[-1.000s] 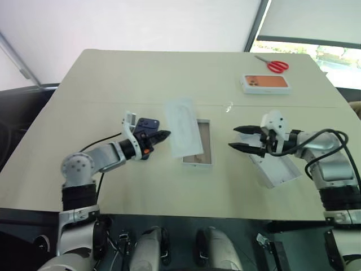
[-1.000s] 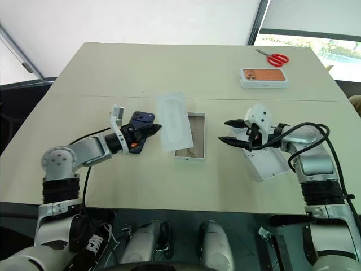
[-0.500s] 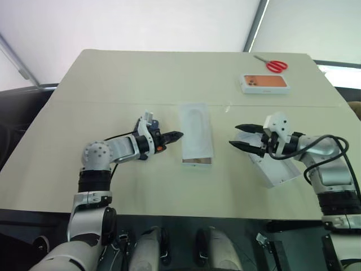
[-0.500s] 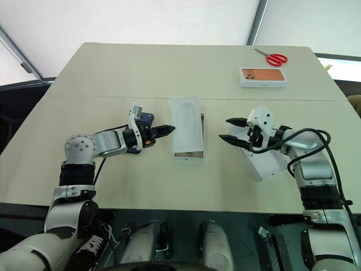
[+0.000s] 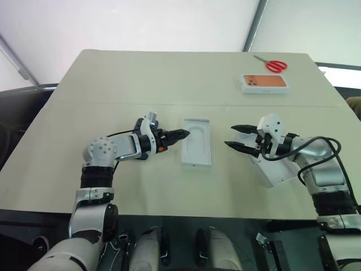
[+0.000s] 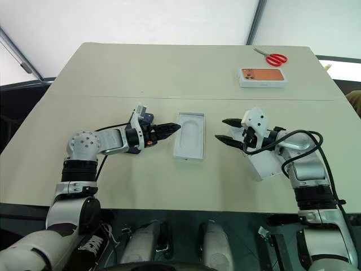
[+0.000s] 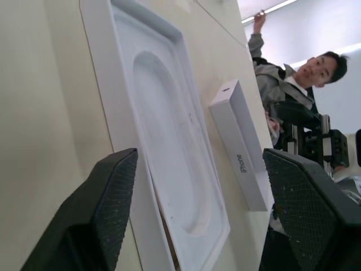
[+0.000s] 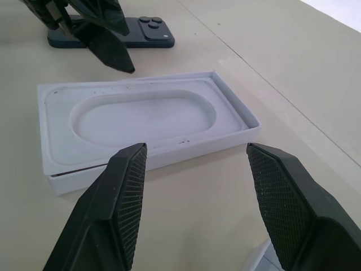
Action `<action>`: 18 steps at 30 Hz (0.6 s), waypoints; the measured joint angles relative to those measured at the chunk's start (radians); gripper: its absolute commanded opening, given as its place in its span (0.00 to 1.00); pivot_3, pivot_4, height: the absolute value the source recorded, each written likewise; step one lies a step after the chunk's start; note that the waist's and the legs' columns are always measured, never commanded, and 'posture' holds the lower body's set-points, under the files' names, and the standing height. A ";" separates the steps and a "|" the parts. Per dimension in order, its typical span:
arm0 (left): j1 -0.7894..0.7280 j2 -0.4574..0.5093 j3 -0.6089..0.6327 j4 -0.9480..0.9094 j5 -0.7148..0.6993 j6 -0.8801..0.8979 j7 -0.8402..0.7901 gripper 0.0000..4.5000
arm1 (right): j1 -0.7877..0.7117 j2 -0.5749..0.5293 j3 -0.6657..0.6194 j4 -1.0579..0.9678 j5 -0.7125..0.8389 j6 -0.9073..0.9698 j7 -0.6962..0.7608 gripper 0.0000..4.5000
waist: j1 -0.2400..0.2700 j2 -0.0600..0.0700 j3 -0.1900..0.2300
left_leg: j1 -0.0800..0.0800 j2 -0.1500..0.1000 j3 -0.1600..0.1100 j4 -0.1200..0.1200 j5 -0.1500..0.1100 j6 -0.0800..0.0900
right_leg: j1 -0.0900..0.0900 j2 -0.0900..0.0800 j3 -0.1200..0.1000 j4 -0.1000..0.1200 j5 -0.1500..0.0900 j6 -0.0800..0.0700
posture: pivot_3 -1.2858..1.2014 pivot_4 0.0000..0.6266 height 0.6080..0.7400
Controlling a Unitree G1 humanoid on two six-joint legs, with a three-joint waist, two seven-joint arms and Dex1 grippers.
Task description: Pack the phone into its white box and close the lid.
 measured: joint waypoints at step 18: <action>0.298 0.247 -0.010 -0.404 0.230 -0.425 -0.274 0.86 | -0.108 0.168 0.238 -0.029 -0.170 0.098 -0.120 0.01 | -0.008 0.001 0.000 | 0.000 0.000 -0.001 -0.004 0.000 -0.005 | -0.003 -0.001 0.000 0.000 0.000 -0.001 | 0.52 0.24 0.99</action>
